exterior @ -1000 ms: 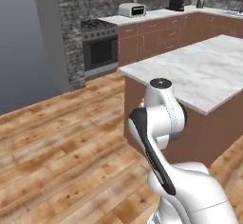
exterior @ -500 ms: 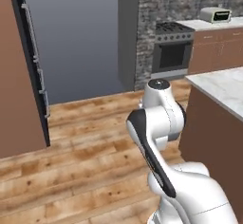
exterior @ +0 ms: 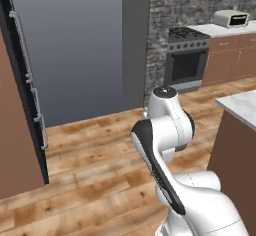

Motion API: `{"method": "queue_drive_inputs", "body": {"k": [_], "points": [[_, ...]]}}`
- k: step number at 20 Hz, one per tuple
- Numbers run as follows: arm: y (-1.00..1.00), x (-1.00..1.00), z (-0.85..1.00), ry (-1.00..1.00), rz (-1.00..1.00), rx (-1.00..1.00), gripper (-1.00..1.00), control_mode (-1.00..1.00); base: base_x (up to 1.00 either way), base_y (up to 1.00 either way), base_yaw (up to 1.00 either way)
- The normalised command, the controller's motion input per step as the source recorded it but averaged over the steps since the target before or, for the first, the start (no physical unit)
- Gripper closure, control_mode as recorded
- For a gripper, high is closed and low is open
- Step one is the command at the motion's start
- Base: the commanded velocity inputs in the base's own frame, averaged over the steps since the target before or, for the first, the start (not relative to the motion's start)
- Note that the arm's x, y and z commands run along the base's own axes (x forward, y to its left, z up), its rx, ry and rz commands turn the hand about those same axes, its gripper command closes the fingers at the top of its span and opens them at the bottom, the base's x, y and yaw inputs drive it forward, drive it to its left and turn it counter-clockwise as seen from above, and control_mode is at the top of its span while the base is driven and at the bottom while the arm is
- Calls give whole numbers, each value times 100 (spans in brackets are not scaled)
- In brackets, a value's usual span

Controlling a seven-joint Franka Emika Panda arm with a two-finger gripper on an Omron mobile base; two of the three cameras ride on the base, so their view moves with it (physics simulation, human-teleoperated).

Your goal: Restock the sink supplies by placing the sponge and soap dispenser on the counter and next to the sink. Make sure the soap dispenser is upright.

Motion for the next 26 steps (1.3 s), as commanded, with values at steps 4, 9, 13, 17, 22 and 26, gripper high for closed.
{"method": "queue_drive_inputs", "body": {"k": [4,9,13,17,22,26], "points": [[0,0,0,0,0,0,100,100,100,13,-31],[0,0,0,0,0,0,100,100,100,14,-42],[0,0,0,0,0,0,100,100,100,16,-46],[0,0,0,0,0,0,100,100,100,16,-47],[0,0,0,0,0,0,100,100,100,16,-45],[0,0,0,0,0,0,100,100,100,12,-43]]}}
